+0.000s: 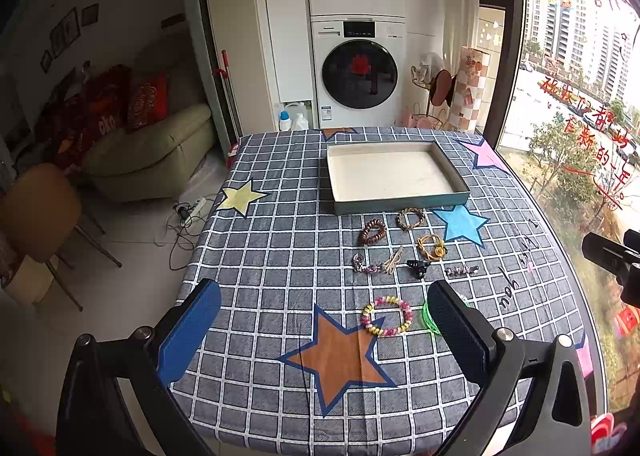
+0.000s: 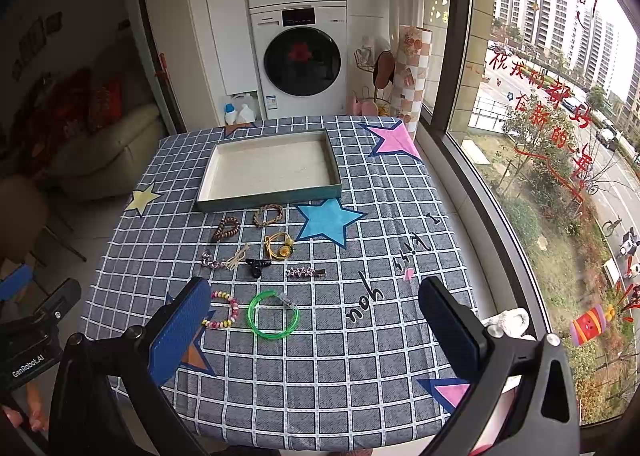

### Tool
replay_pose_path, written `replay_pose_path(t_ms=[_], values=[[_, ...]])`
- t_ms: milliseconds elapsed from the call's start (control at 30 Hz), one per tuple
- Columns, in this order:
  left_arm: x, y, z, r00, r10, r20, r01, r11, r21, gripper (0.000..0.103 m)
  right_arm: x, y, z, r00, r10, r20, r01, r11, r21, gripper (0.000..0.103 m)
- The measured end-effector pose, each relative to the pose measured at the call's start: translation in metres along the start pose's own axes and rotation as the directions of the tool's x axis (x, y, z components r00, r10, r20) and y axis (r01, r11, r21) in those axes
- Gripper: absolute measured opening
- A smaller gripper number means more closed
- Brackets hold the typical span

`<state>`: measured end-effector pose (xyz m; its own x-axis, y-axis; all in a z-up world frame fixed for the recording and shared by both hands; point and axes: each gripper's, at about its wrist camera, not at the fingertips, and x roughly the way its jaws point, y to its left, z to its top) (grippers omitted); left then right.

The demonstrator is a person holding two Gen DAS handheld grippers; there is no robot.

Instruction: Organize jewelry

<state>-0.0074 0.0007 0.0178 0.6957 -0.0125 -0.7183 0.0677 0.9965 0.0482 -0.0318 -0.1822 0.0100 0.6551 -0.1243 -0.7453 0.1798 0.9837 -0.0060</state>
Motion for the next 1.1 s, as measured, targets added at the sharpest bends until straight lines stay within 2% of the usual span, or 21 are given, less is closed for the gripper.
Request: replay_pose_path(t_ms=[1100], values=[[0.0,0.0005,-0.0013,1.0,-0.002,-0.003,0.002,1.0,0.0,0.103,0.0004,0.0055,-0.002,1.0,0.002,-0.001,-0.002,1.0,0.0,0.103]])
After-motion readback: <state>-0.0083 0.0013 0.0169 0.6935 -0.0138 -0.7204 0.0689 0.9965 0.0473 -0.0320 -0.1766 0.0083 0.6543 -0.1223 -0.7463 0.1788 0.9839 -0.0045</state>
